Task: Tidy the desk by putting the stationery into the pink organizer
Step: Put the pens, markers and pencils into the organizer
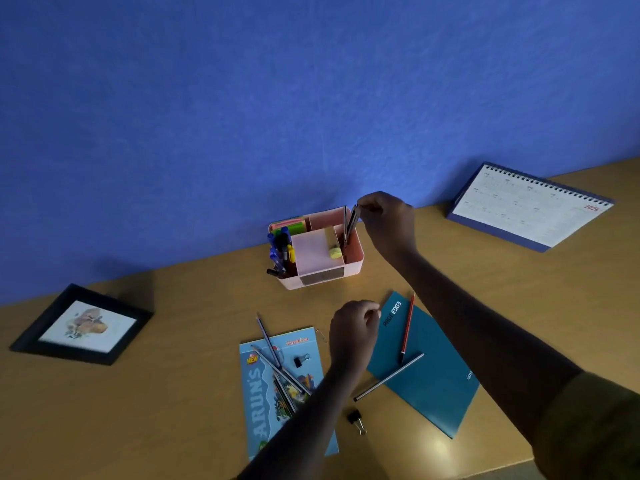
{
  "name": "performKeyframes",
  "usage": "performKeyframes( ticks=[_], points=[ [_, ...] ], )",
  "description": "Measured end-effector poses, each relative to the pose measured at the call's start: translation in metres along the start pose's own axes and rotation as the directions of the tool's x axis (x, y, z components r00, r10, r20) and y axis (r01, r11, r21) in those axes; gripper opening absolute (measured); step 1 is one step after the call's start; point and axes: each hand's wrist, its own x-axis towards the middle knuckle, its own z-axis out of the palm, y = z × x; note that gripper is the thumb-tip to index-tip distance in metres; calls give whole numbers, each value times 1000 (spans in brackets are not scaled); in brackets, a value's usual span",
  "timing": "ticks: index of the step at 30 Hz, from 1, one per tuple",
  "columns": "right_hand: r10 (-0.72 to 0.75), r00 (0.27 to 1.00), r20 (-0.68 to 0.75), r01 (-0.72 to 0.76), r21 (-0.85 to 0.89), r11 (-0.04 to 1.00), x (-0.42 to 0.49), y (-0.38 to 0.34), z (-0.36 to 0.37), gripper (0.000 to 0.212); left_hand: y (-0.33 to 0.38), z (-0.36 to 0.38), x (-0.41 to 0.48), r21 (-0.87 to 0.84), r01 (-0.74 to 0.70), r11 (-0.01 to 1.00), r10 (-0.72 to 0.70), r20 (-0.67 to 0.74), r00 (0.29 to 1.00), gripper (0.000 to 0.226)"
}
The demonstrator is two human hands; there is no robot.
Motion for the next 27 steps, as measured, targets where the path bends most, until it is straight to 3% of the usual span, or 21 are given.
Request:
performKeyframes(
  ticks=[9,19,27],
  points=[
    [34,999,-8,-34,-20,999,-1,11,9,11,-12,18,-10,57,49,997,-55,113,992,23],
    [65,998,5,-65,8,998,-15,26,-17,9,3,33,-21,96,-14,995,-9,240,971,20],
    [233,972,20,-234,78,969,-70,52,-45,10,15,54,-41,156,-112,981,38,415,909,21]
  ],
)
